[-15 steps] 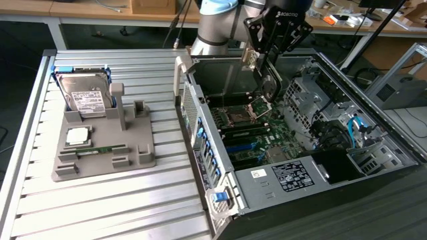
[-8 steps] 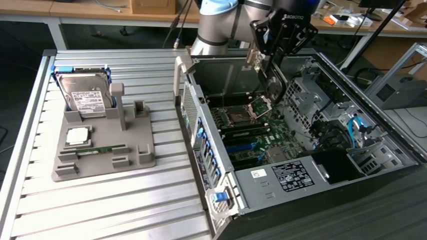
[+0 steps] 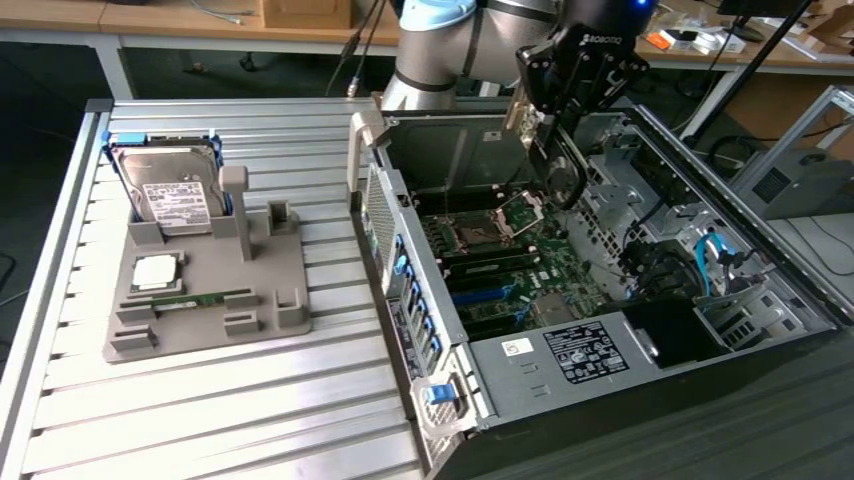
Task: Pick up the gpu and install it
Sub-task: 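Pick up the gpu and move the gpu toward the slot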
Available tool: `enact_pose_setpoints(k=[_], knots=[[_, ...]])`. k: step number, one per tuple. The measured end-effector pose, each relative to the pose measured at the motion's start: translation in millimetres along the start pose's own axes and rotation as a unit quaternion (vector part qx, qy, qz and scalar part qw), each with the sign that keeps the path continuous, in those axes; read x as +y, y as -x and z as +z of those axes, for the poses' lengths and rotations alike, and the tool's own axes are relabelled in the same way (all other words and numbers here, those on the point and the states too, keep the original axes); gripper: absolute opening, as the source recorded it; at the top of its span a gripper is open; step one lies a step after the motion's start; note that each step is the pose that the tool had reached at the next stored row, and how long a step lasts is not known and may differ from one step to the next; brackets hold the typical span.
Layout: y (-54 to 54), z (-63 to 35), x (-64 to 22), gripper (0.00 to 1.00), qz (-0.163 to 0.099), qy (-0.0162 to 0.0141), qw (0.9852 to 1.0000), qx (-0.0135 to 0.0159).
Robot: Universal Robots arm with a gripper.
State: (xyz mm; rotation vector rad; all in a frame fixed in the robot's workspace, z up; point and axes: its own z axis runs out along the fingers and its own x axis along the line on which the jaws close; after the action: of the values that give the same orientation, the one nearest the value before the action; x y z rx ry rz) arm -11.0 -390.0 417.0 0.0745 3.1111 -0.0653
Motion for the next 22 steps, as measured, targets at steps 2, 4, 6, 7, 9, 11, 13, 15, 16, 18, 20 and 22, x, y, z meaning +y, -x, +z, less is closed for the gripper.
enact_pose_setpoints(k=[2, 4, 6, 7, 9, 11, 13, 15, 16, 18, 20, 22], knots=[[3.7, 0.8, -0.4, 0.27, 0.000, -0.0001, 1.0000, 0.0000], [7.4, 1.5, -1.1, 0.27, 0.000, -0.0002, 1.0000, 0.0000], [11.0, 2.4, -1.9, 0.27, 0.000, -0.0001, 1.0000, 0.0000], [13.8, 3.0, -2.7, 0.27, 0.000, -0.0001, 1.0000, 0.0000], [19.5, 4.3, -4.8, 0.27, 0.000, -0.0002, 1.0000, 0.0000], [23.8, 5.3, -6.6, 0.27, 0.000, -0.0003, 1.0000, 0.0000], [27.3, 6.1, -8.1, 0.27, 0.000, -0.0003, 1.0000, 0.0000], [30.6, 7.0, -9.6, 0.27, 0.000, -0.0004, 1.0000, 0.0000], [32.2, 7.5, -10.2, 0.27, 0.000, -0.0004, 1.0000, 0.0000], [35.6, 8.5, -11.7, 0.27, 0.000, -0.0004, 1.0000, 0.0000], [37.9, 9.8, -13.5, 0.27, 0.000, -0.0004, 1.0000, 0.0000], [38.6, 10.8, -15.4, 0.27, 0.000, -0.0005, 1.0000, 0.0000]])
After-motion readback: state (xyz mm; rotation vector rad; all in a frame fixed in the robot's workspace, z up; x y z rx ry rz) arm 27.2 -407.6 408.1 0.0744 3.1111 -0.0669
